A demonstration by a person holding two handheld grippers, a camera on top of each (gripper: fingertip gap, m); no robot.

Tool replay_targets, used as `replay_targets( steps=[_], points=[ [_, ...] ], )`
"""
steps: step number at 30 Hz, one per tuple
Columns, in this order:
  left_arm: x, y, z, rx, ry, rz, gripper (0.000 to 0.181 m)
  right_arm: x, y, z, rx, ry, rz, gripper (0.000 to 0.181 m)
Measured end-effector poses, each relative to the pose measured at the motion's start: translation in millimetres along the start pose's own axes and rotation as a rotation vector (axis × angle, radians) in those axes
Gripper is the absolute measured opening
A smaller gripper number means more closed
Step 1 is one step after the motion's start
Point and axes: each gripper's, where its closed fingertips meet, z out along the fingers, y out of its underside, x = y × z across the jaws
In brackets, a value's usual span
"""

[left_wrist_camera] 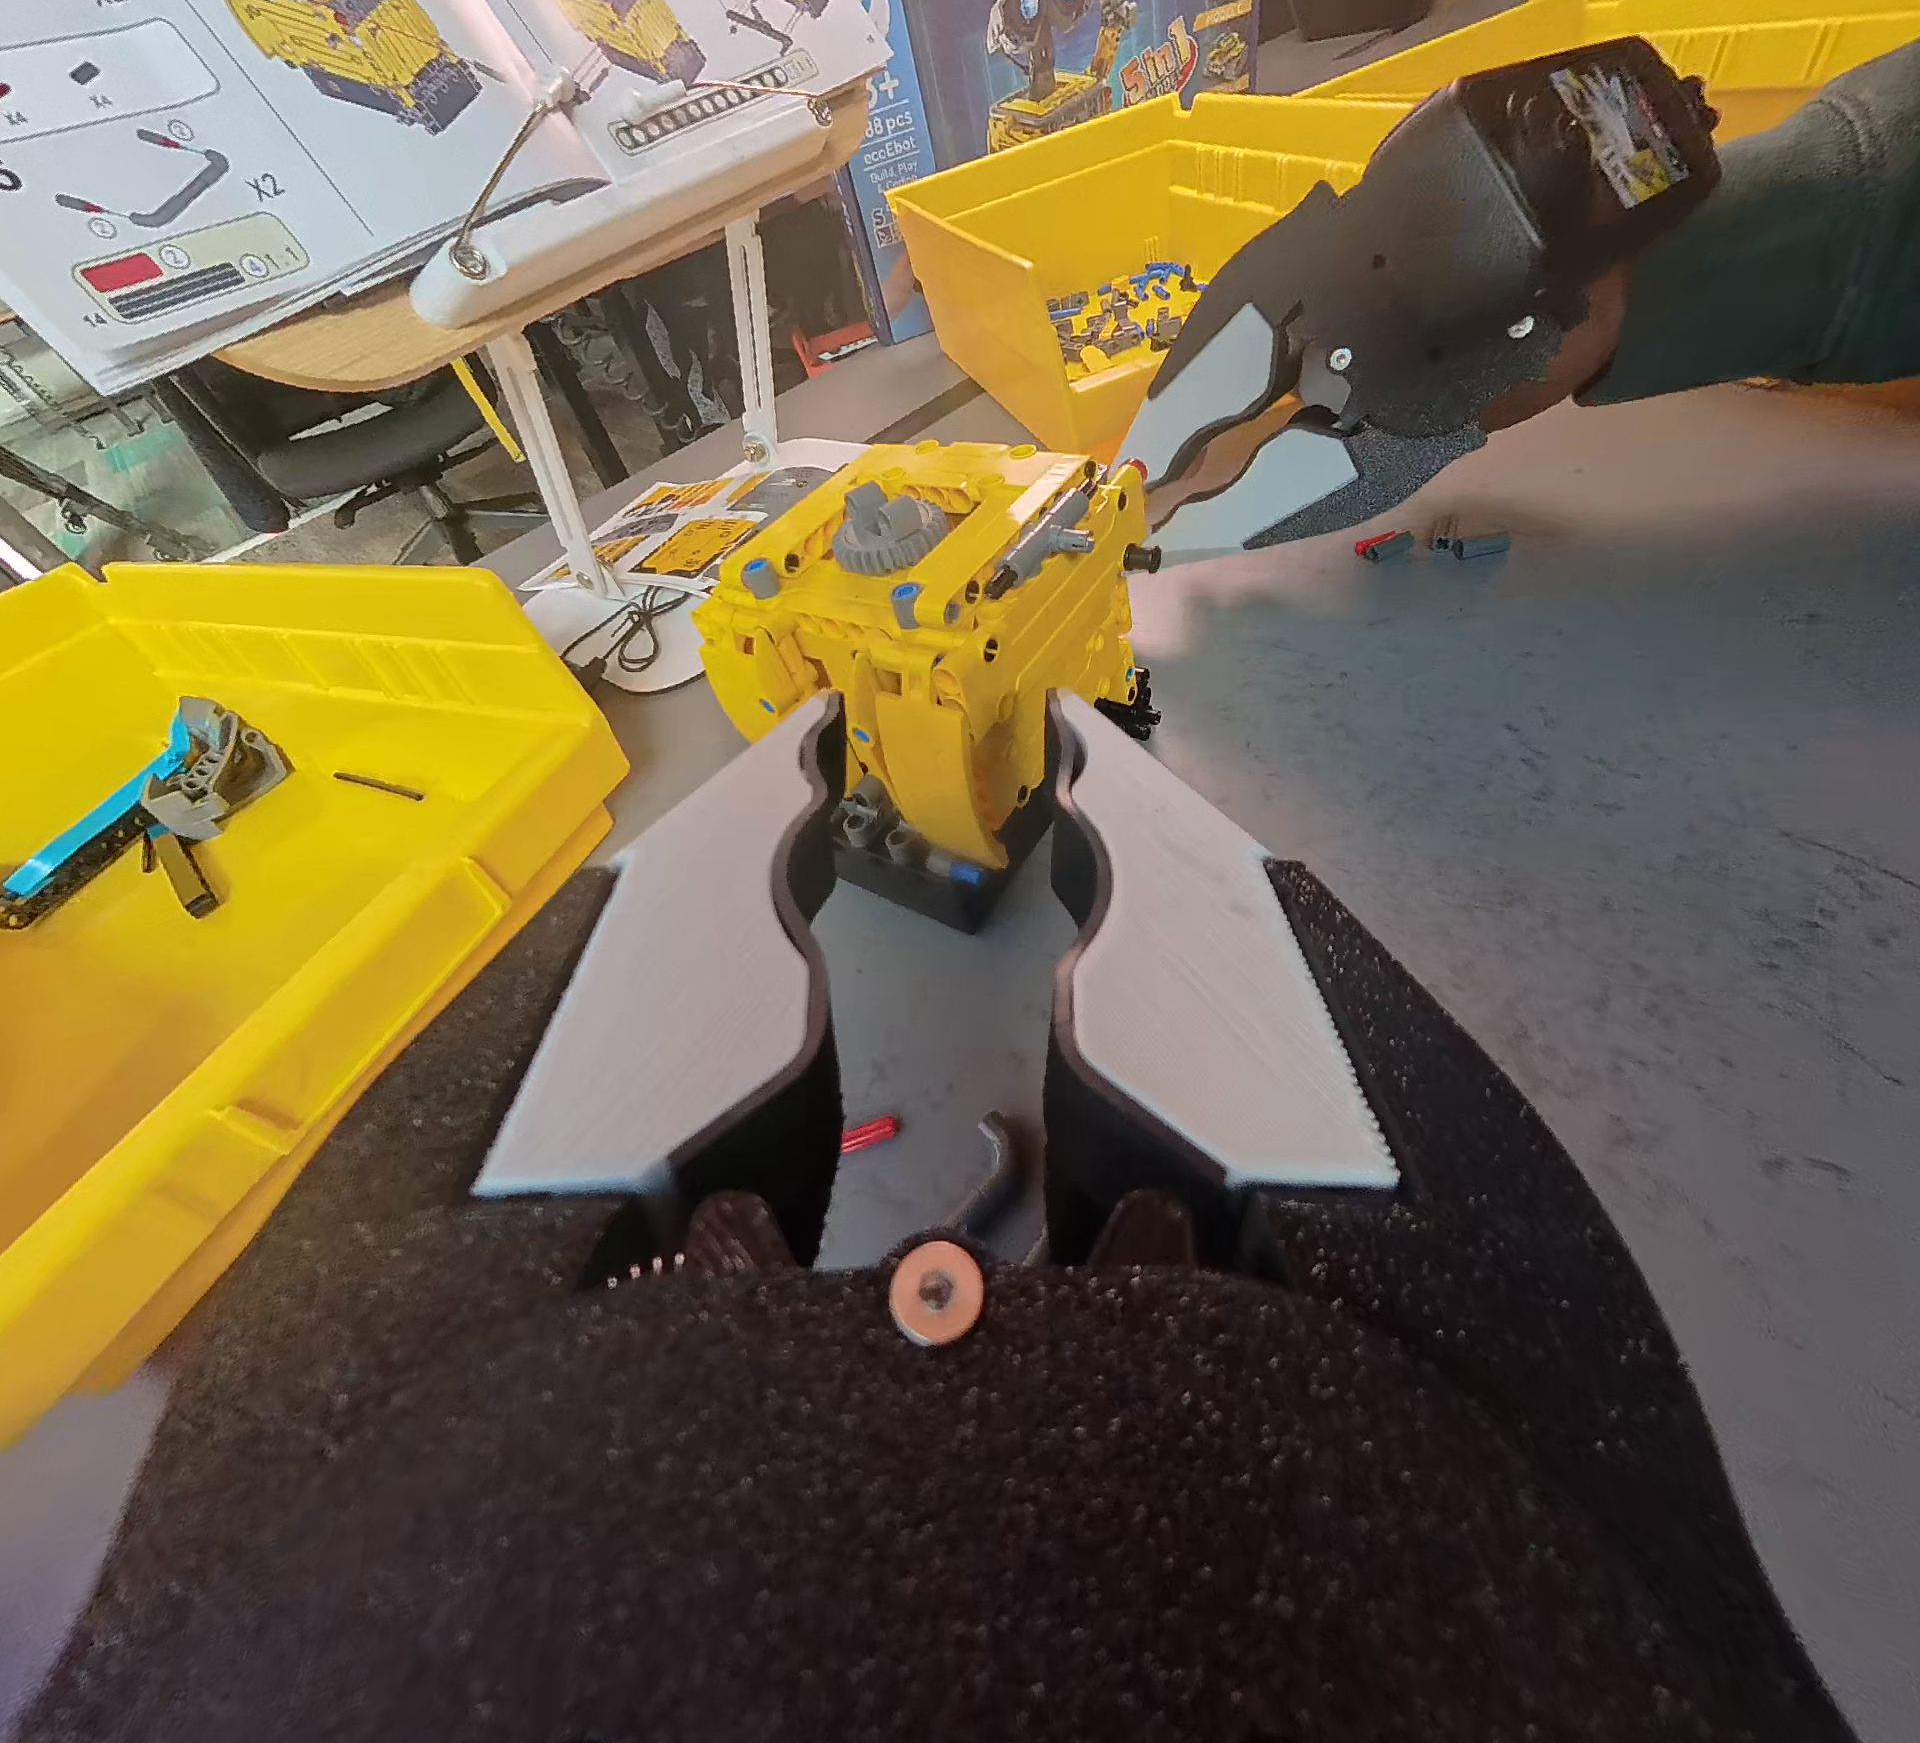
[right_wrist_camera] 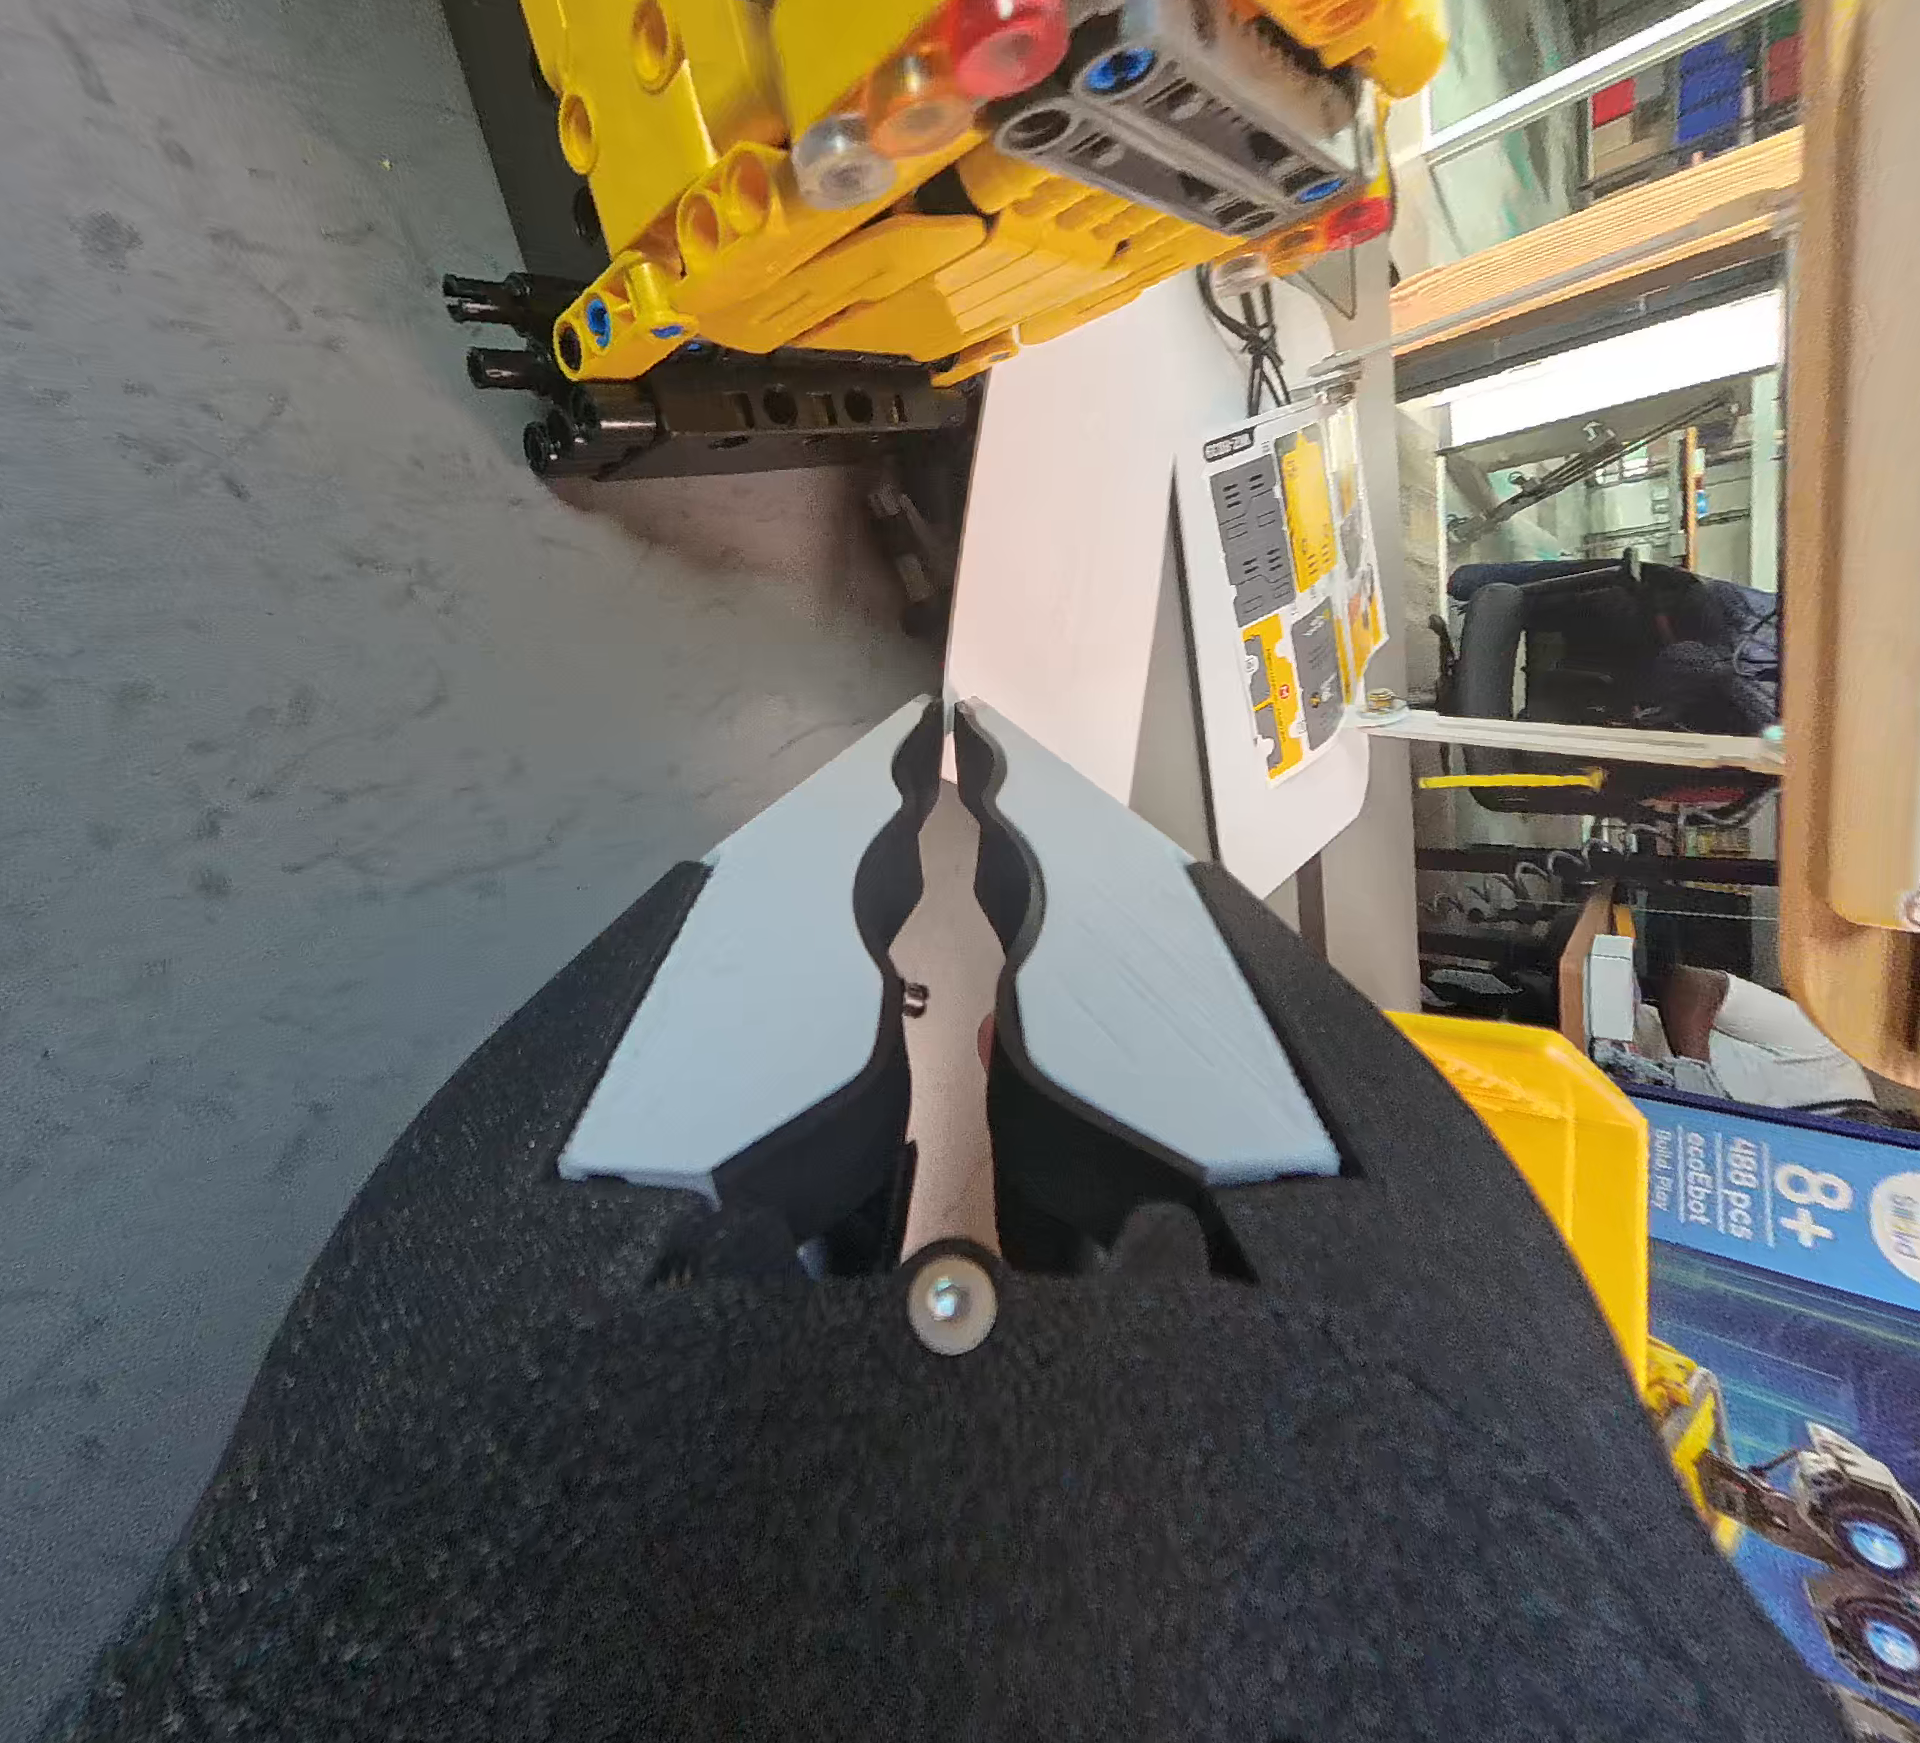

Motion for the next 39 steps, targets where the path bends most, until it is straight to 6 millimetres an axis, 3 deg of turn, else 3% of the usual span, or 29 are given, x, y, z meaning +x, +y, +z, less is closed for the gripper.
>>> replay_targets(
  steps=[5,10,14,16,18,21,24,26,27,28,33,35,39],
  points=[
    [0.6,-0.5,0.3,0.003,0.003,0.001,0.036,30.9,-6.4,-21.7,0.044,0.139,-0.015,0.0],
    [-0.8,-1.4,-0.3,0.009,-0.008,0.009,0.036,74.2,-13.4,-48.4,0.084,0.315,0.009,0.0],
    [-1.6,-4.9,-2.1,0.033,-0.001,-0.01,0.037,109.5,-28.7,-91.9,0.18,0.397,0.136,0.0],
    [1.2,-12.0,-4.7,0.075,0.033,-0.044,0.042,111.8,-48.2,-121.0,0.32,0.309,0.307,0.0],
    [7.5,-25.0,-9.4,0.151,0.11,-0.115,0.055,100.1,-72.9,-151.9,0.492,0.107,0.535,0.0],
    [25.9,-52.1,-24.1,0.297,0.339,-0.294,0.067,65.4,-108.2,-196.7,0.72,-0.285,0.855,0.0],
    [53.2,-77.5,-52.0,0.414,0.683,-0.475,0.059,28.4,-121.9,-216.0,0.803,-0.488,1.033,0.0],
    [62.5,-83.7,-63.1,0.439,0.795,-0.512,0.036,2.0,-121.7,-215.3,0.795,-0.562,1.104,0.0],
    [64.3,-82.1,-62.9,0.429,0.801,-0.51,0.011,-8.6,-120.2,-215.2,0.799,-0.586,1.134,0.0],
    [66.7,-79.1,-61.3,0.407,0.805,-0.505,0.0,-18.0,-117.4,-214.4,0.799,-0.599,1.161,0.0],
    [88.5,-72.8,-64.0,0.338,0.936,-0.535,0.0,-48.8,-107.3,-225.0,0.843,-0.513,1.185,0.002],
    [97.7,-80.1,-70.5,0.382,1.007,-0.577,0.0,-57.1,-112.4,-240.1,0.903,-0.468,1.162,0.02],
    [115.5,-88.9,-68.7,0.425,1.052,-0.63,0.0,-75.5,-122.5,-253.8,0.909,-0.286,1.059,0.023]
  ],
)
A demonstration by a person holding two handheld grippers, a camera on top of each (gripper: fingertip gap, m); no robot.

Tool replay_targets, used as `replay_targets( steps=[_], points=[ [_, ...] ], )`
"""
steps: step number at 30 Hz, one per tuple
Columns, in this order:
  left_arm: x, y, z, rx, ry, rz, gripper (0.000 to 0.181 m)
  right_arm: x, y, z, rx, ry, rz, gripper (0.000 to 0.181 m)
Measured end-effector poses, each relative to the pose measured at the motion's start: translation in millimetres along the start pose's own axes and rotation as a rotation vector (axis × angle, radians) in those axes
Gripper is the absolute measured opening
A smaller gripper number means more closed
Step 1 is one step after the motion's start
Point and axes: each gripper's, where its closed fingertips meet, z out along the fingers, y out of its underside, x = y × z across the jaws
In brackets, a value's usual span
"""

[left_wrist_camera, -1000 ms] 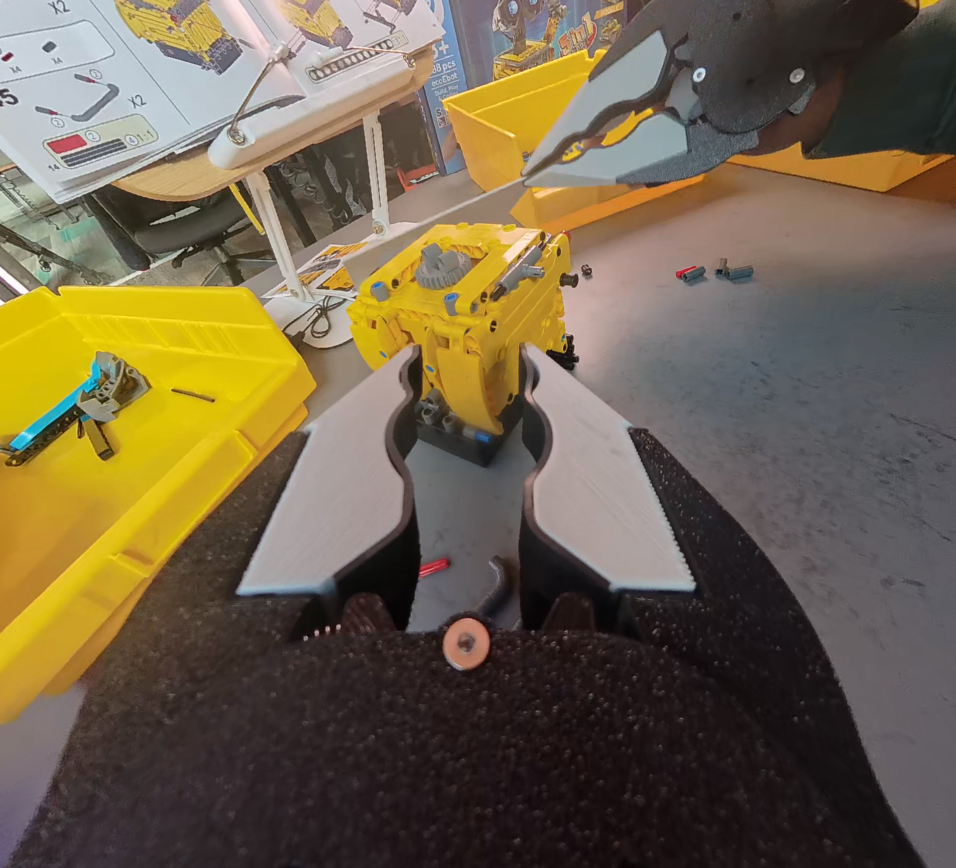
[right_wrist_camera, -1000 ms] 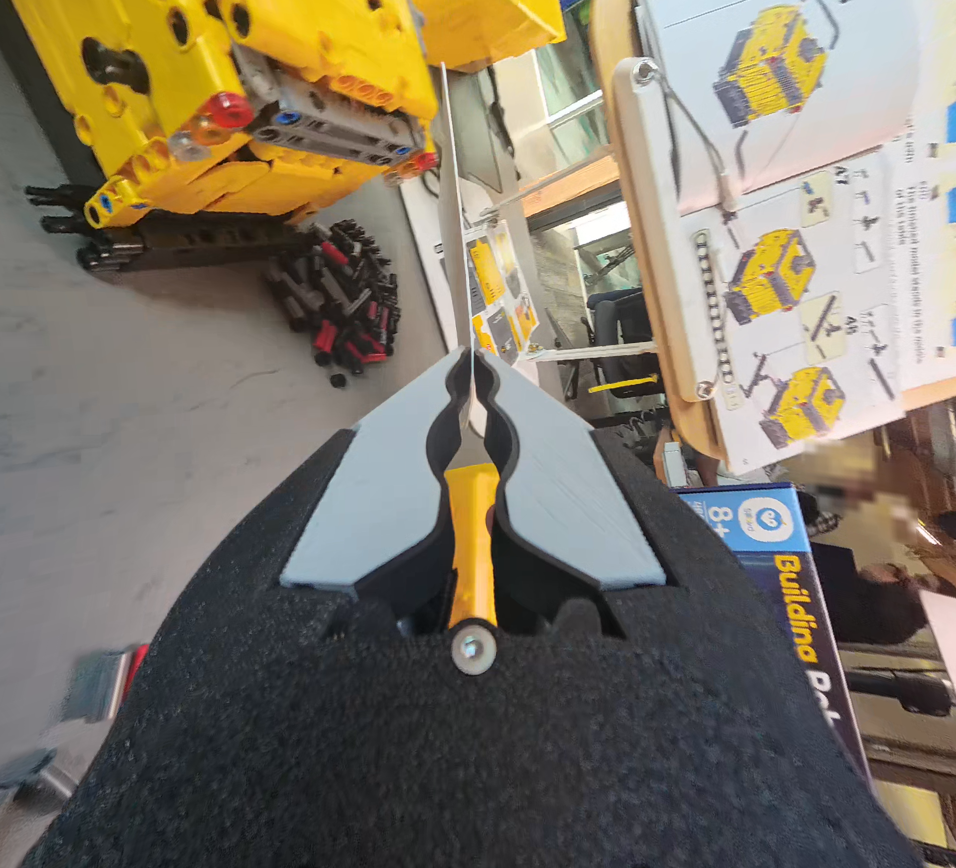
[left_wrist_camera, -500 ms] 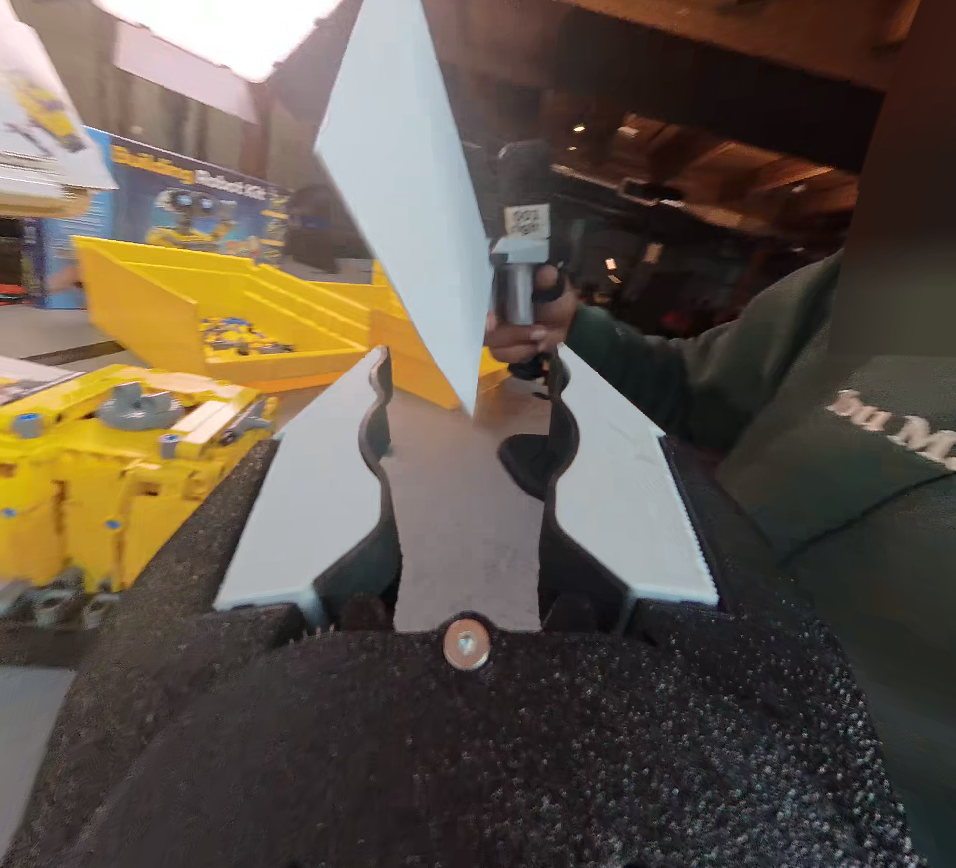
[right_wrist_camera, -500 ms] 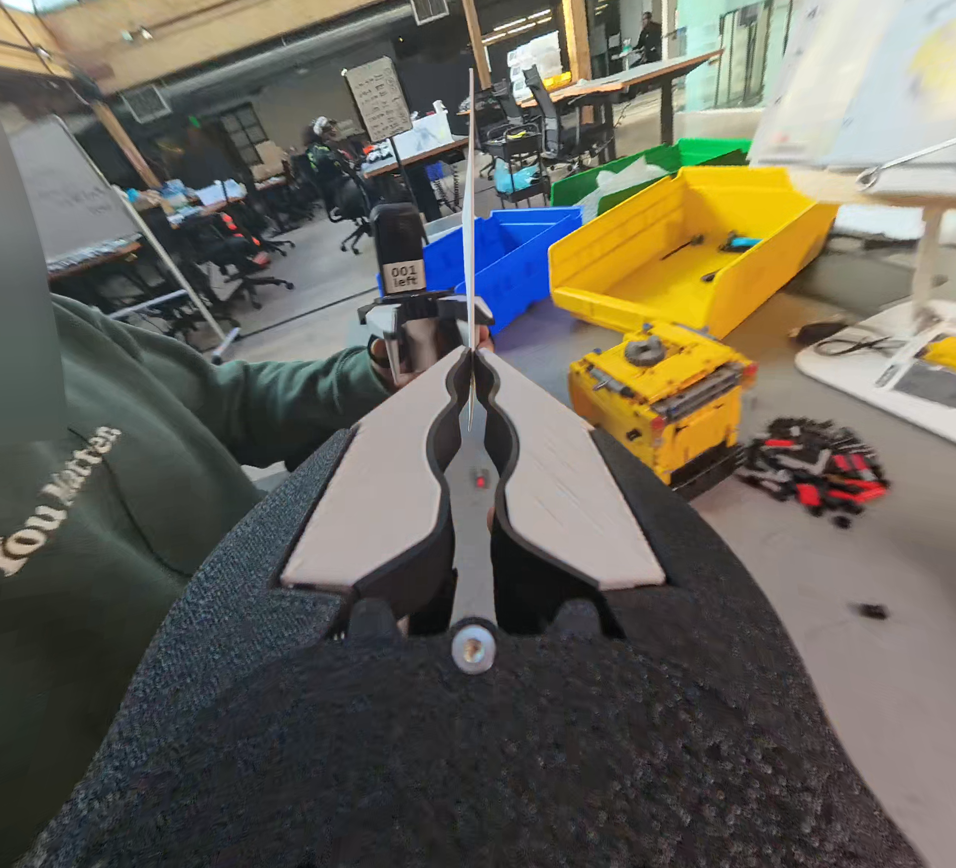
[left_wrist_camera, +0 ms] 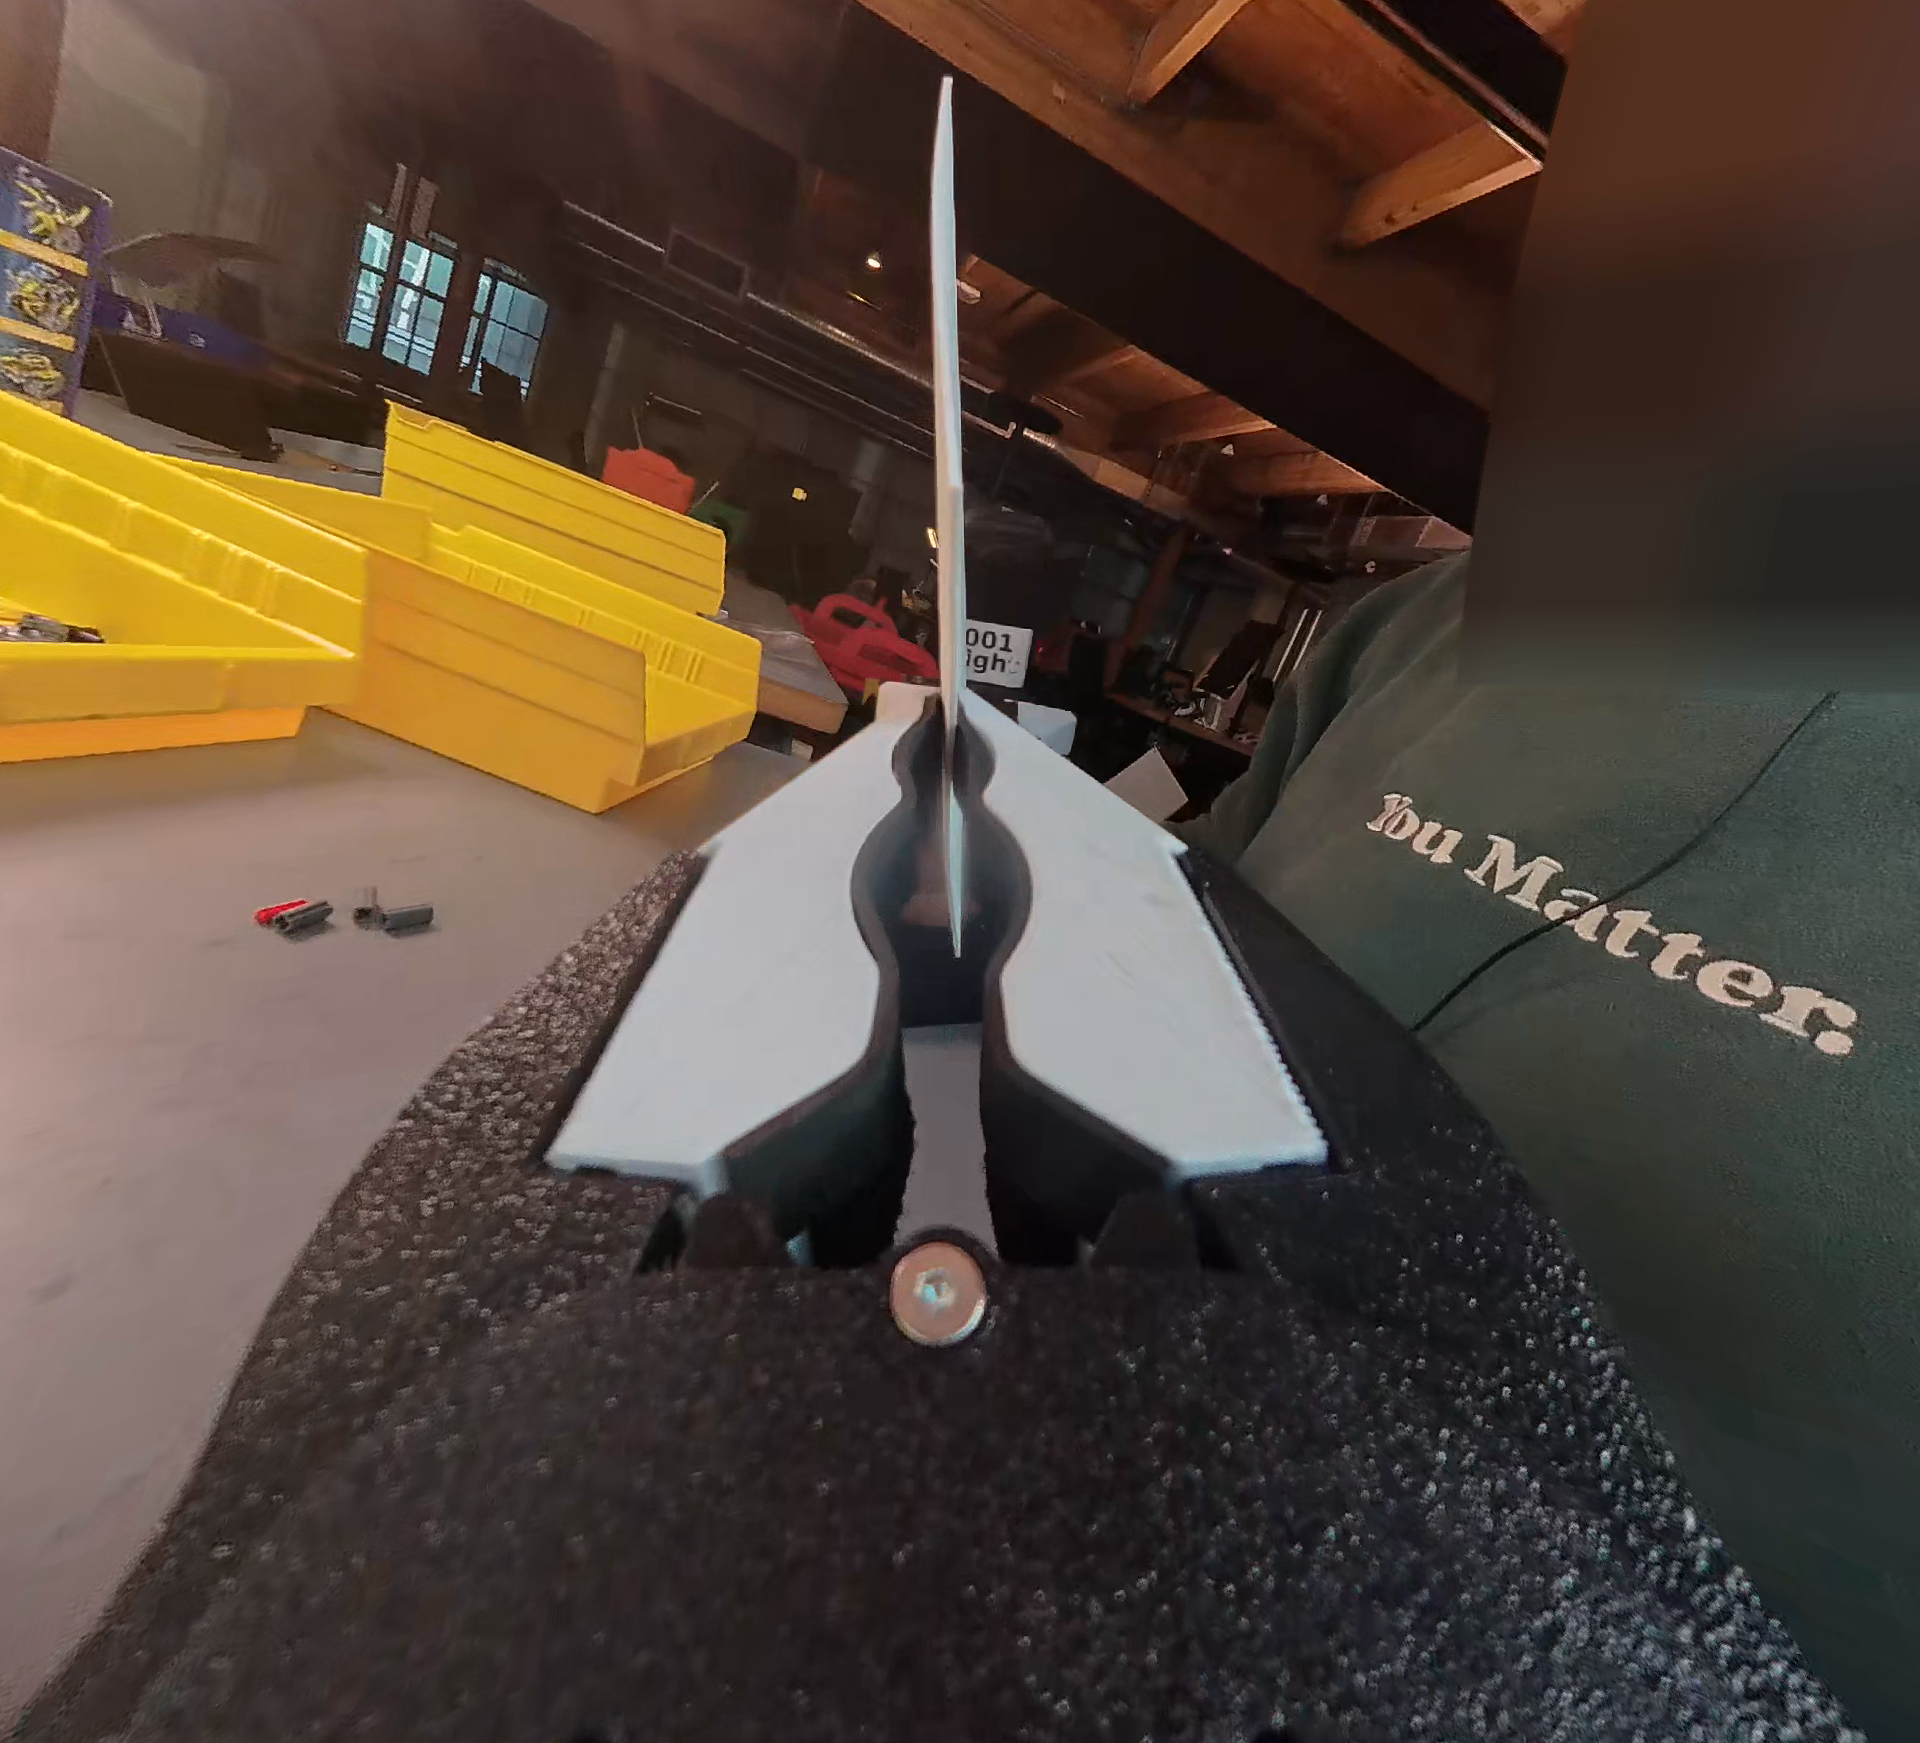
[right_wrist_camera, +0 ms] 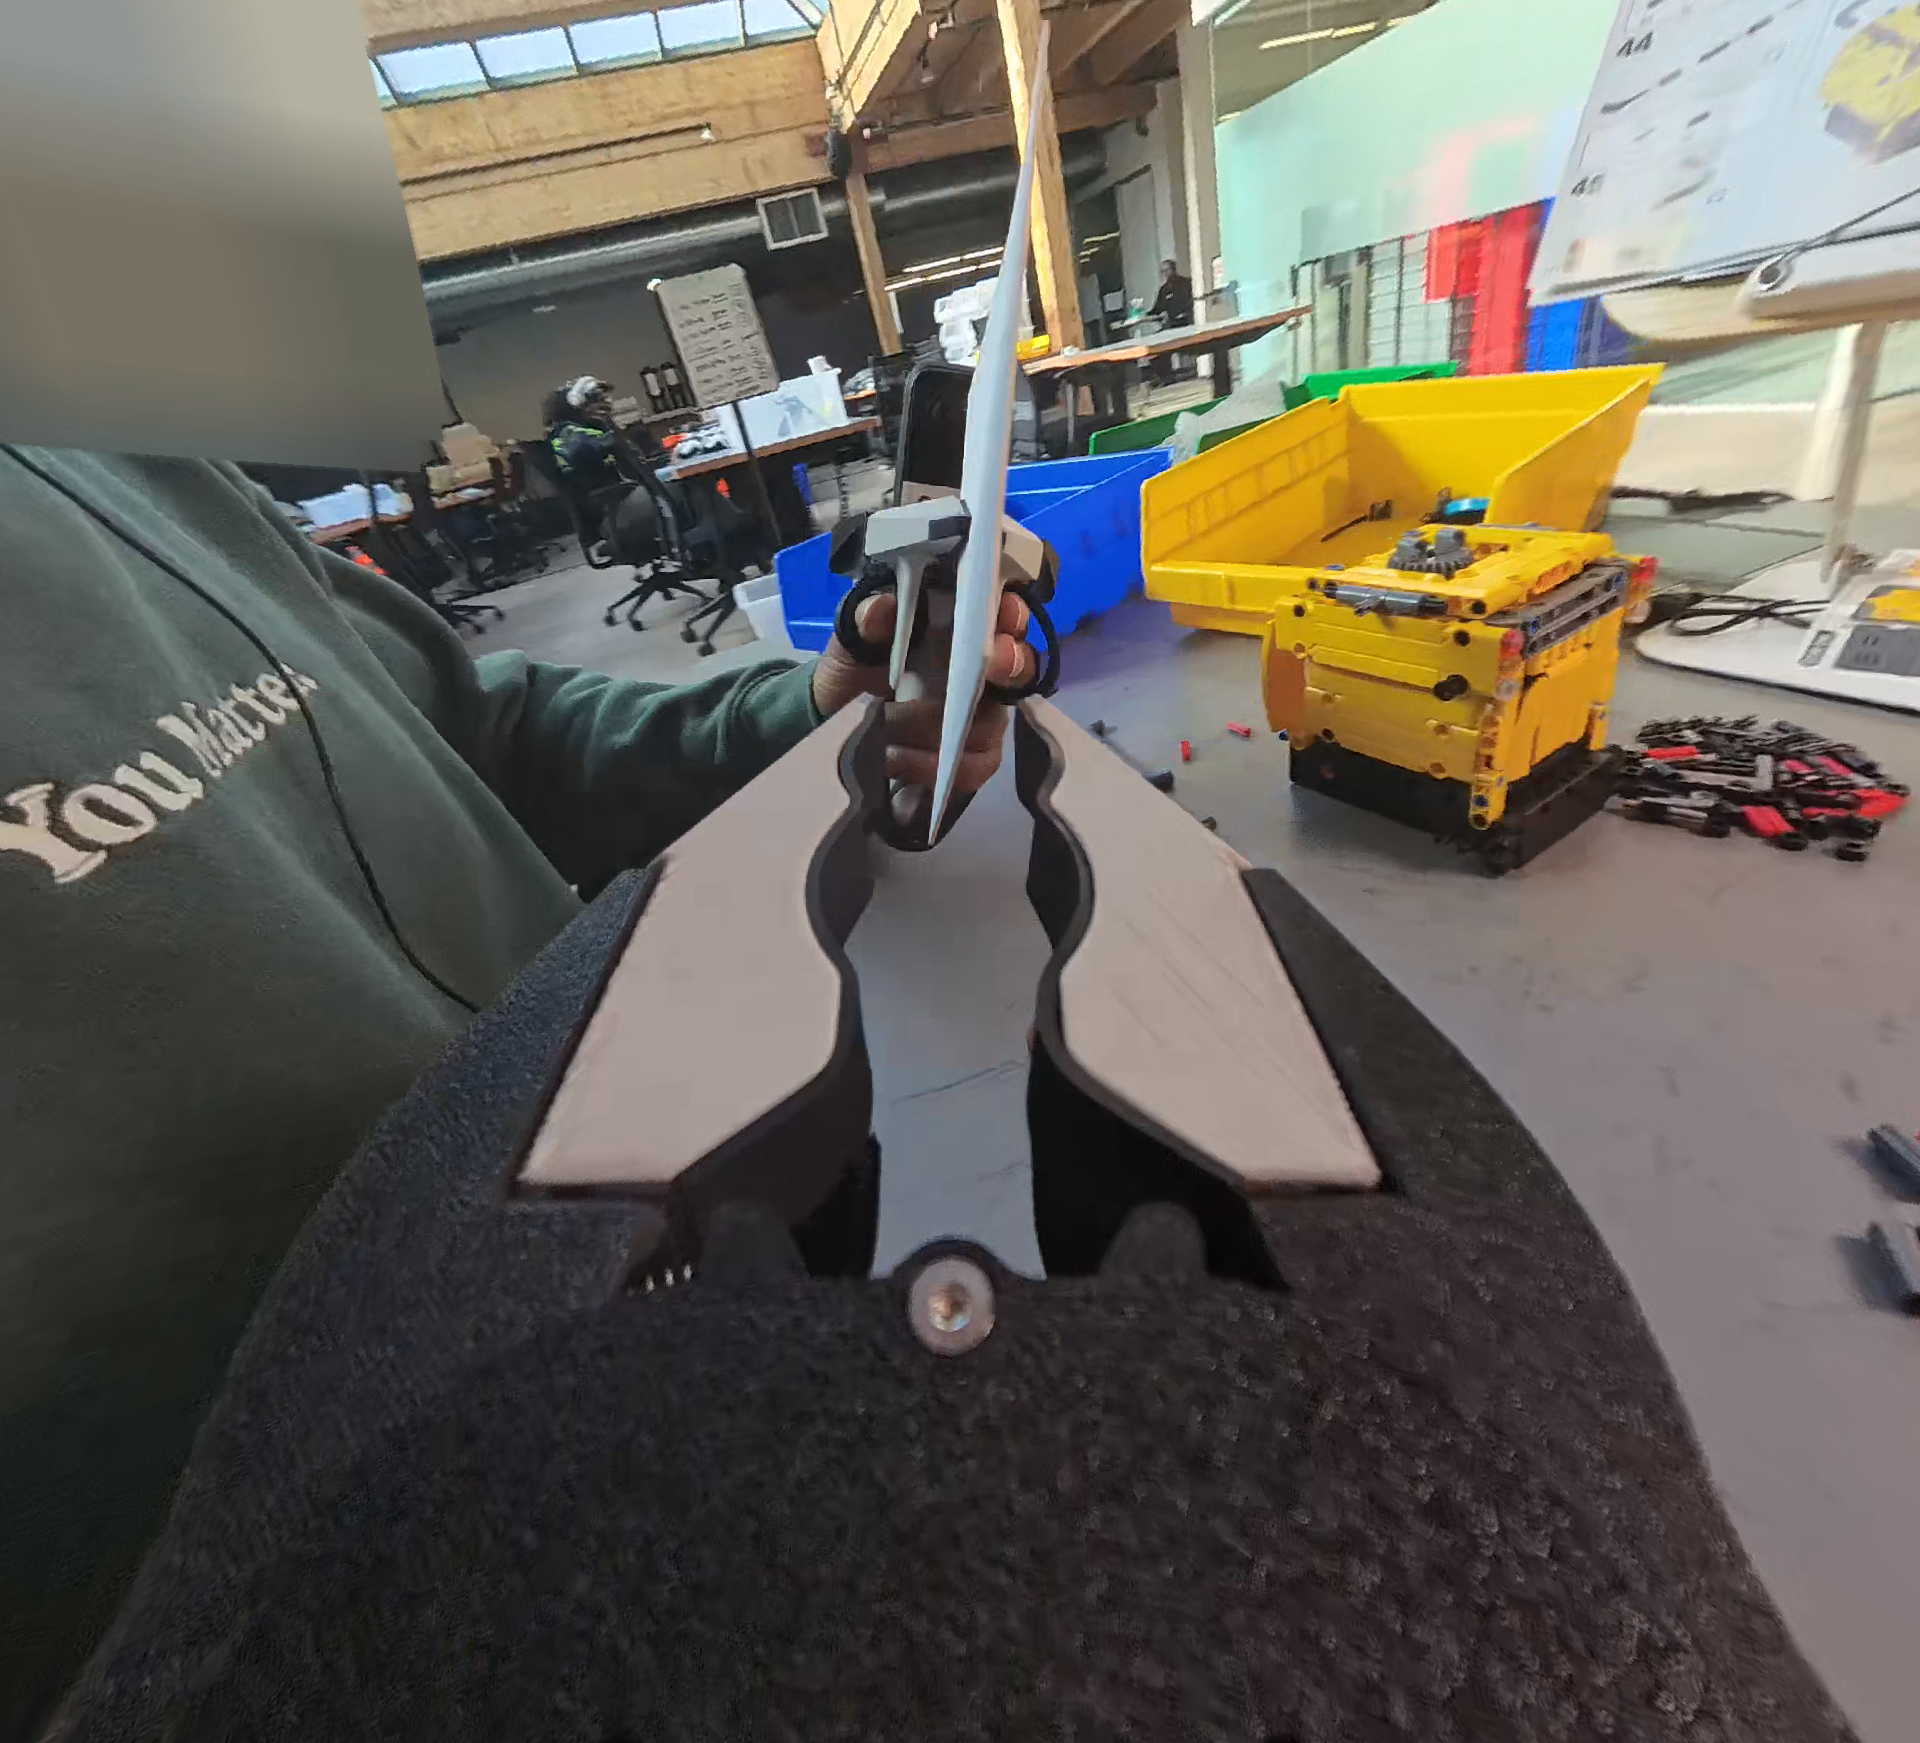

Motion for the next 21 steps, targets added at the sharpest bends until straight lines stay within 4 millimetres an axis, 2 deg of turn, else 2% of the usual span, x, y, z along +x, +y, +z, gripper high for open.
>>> replay_targets(
  steps=[2,5,6,8,11,13,14,15,17,19,21],
  points=[
    [-1.1,6.8,7.3,-0.019,0.003,-0.008,0.0,0.0,-0.2,-0.4,0.032,0.088,-0.058,0.001],
    [-11.7,16.0,10.1,-0.06,-0.046,-0.023,0.005,1.0,-2.8,-6.4,0.04,0.132,-0.091,0.0],
    [-19.3,18.1,9.0,-0.074,-0.094,-0.012,0.017,1.2,-6.9,-11.8,0.05,0.136,-0.092,0.0],
    [-36.9,15.3,1.2,-0.081,-0.212,0.026,0.044,7.4,-22.9,-32.4,0.081,0.176,-0.087,0.0],
    [-61.9,8.3,-20.4,-0.129,-0.425,0.153,0.053,29.6,-58.4,-84.4,0.098,0.371,-0.179,0.0],
    [-70.2,0.4,-32.9,-0.155,-0.543,0.263,0.054,44.4,-91.6,-132.9,0.102,0.58,-0.301,0.0],
    [-72.4,-3.8,-37.2,-0.162,-0.588,0.309,0.054,52.8,-111.4,-164.1,0.107,0.723,-0.356,0.0],
    [-73.9,-7.4,-40.3,-0.166,-0.624,0.347,0.054,61.3,-130.7,-201.0,0.1,0.89,-0.406,0.0],
    [-77.7,-11.1,-44.8,-0.179,-0.683,0.4,0.054,73.9,-158.9,-289.1,0.008,1.274,-0.499,0.0],
    [-80.3,-10.6,-46.5,-0.192,-0.709,0.428,0.053,75.1,-166.0,-373.8,-0.233,1.605,-0.57,0.0],
    [-82.6,-8.4,-46.9,-0.204,-0.722,0.435,0.053,72.5,-150.8,-449.8,-0.595,1.838,-0.581,0.001]
  ],
)
